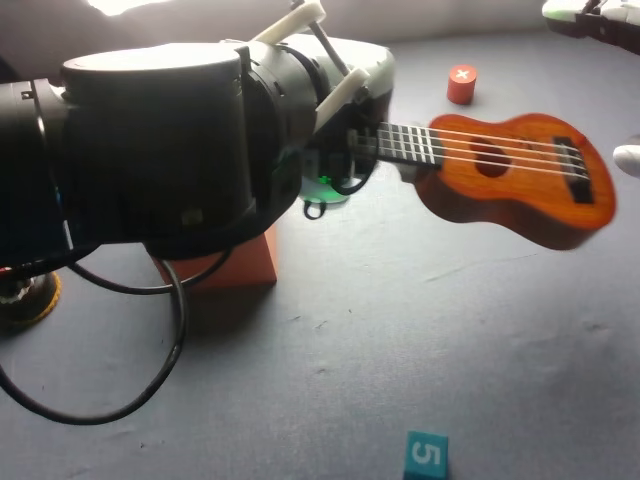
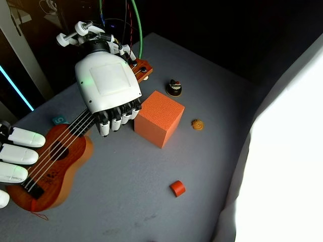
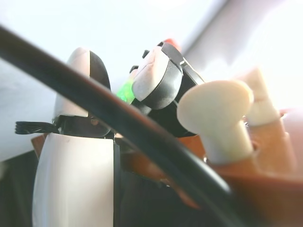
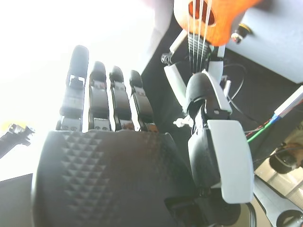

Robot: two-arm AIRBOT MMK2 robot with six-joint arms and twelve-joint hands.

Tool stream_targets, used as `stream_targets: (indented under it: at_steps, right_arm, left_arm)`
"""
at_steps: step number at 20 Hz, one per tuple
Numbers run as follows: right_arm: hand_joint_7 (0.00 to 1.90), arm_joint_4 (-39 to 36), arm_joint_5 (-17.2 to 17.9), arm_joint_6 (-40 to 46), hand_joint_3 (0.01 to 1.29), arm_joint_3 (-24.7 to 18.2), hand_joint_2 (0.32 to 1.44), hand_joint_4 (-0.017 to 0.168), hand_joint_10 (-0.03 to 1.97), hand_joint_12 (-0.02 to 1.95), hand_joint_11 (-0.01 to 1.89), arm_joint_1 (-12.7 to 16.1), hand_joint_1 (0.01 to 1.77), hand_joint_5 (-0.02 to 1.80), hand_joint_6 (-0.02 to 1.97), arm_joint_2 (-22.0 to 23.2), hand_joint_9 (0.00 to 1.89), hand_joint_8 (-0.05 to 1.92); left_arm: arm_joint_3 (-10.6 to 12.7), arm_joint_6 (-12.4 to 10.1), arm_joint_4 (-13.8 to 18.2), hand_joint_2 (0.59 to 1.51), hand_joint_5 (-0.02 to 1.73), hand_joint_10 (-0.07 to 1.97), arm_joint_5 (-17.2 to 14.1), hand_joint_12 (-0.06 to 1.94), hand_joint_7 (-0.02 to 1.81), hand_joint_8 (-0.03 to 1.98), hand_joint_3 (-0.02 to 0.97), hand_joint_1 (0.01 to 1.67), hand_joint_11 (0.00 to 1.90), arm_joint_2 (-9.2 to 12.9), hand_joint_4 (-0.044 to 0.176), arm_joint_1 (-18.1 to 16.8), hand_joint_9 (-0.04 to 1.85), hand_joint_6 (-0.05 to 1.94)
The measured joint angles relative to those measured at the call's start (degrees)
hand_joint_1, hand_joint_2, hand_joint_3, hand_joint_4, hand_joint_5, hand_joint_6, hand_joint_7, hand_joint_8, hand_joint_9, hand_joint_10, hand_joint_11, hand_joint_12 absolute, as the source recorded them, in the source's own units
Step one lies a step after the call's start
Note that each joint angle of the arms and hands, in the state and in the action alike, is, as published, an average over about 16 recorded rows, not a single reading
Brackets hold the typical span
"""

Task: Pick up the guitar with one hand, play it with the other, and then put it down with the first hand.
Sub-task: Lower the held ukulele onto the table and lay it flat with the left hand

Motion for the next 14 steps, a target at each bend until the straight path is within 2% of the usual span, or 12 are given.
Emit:
stream_targets:
  at_steps: [4, 8, 14]
  right_arm:
    - [0.1, 2.8, 0.6, -1.8, 0.02, -0.1, 1.31, 0.002, 0.23, 0.87, 0.02, 0.0, 0.41, 0.08, 0.13, -0.1, 0.05, 0.01]
    - [0.1, 2.7, 0.5, -1.9, 0.02, -0.1, 1.31, 0.002, 0.23, 0.87, 0.02, 0.0, 0.41, 0.07, 0.13, -0.1, 0.04, 0.01]
    - [0.11, 2.4, 0.3, -1.9, 0.02, -0.3, 1.31, 0.002, 0.25, 0.87, 0.02, 0.0, 0.41, 0.07, 0.12, -0.1, 0.03, 0.01]
  left_arm:
    - [-1.0, -4.2, 2.9, 1.08, 1.21, 1.91, 2.8, 1.9, 1.26, 1.98, -0.015, 1.48, 1.39, 0.4, -0.004, 1.3, 1.36, 1.88]
    - [-2.3, -6.5, 4.5, 1.08, 1.2, 1.91, 4.9, 1.9, 1.26, 1.98, -0.015, 1.48, 1.39, 0.9, -0.003, 2.9, 1.36, 1.88]
    - [-3.9, -10.8, 7.6, 1.08, 1.2, 1.91, 6.1, 1.9, 1.26, 1.98, -0.015, 1.48, 1.39, 1.5, -0.003, 6.0, 1.35, 1.88]
